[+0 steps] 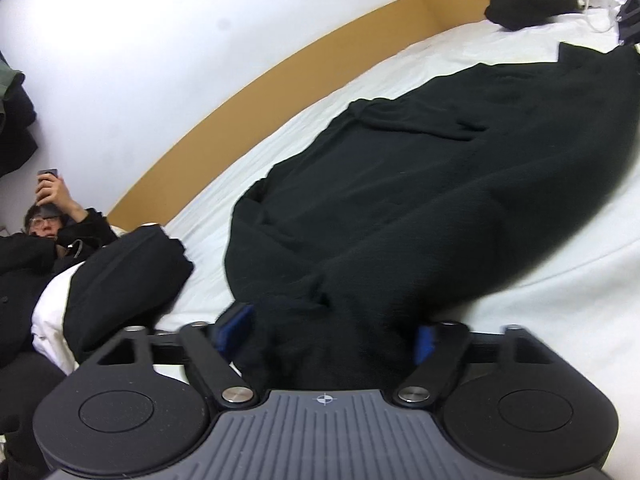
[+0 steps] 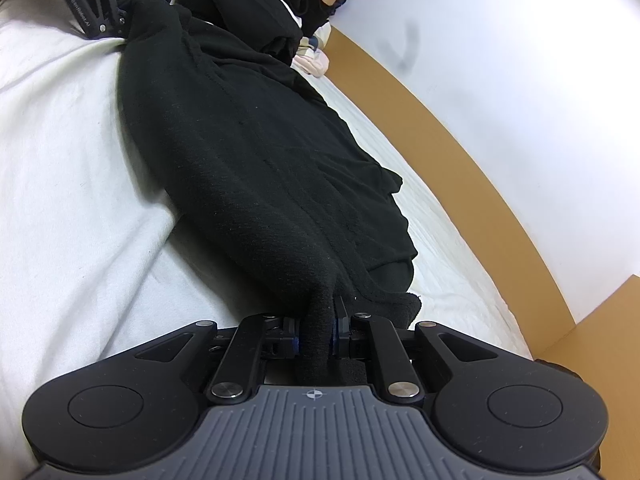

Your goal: Fold clothes

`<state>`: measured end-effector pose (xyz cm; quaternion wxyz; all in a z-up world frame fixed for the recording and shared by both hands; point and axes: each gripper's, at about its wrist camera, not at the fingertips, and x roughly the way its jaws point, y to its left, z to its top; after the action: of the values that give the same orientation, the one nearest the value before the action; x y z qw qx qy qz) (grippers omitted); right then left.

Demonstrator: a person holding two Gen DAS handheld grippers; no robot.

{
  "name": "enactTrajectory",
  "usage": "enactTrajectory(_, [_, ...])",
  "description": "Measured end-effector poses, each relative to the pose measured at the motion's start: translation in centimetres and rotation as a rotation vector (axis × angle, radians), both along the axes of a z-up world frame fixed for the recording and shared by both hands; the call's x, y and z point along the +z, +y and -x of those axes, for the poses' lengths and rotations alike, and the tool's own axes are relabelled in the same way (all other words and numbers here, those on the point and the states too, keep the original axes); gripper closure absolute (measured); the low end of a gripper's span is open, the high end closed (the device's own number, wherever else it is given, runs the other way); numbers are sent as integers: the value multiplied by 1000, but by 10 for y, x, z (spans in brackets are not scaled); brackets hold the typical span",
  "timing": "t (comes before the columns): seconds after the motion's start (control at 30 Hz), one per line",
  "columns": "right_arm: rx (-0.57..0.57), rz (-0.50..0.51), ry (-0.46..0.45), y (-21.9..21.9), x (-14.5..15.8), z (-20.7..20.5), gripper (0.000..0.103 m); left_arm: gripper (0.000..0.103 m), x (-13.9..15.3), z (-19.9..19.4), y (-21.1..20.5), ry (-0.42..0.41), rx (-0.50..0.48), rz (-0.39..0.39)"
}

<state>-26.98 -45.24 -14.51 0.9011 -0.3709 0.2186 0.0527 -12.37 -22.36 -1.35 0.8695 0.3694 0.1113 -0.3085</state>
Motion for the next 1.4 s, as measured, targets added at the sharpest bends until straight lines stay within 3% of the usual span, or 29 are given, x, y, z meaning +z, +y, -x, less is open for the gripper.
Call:
enactTrajectory(0.07, [0, -4, 1, 0, 0, -1, 90, 15, -3, 3, 0, -51, -16, -22])
enactTrajectory(0.23, [-1, -6, 2, -2, 3, 2, 90, 15, -1, 1, 2, -33, -10, -3])
enactTrajectory(0.33, [3, -8, 2, -3, 3, 2, 90, 34, -3, 7, 3, -35, -62, -22])
enactTrajectory(0.4, [4, -9, 3, -3, 4, 2, 90, 55, -7, 13, 2, -49, -105, -53])
enactTrajectory(0.47, [4, -9, 3, -3, 4, 1, 90, 70, -9, 18, 0, -50, -138, -81])
enactTrajectory(0.5, [4, -9, 3, -2, 4, 1, 90, 71, -10, 18, -1, -49, -139, -83])
enactTrajectory(0.83, [3, -18, 6, 0, 3, 1, 90, 73, -3, 6, 1, 49, -121, -27])
enactTrajectory(1.4, [5, -70, 26, -30, 33, -9, 90, 69, -6, 10, 0, 29, -113, -29])
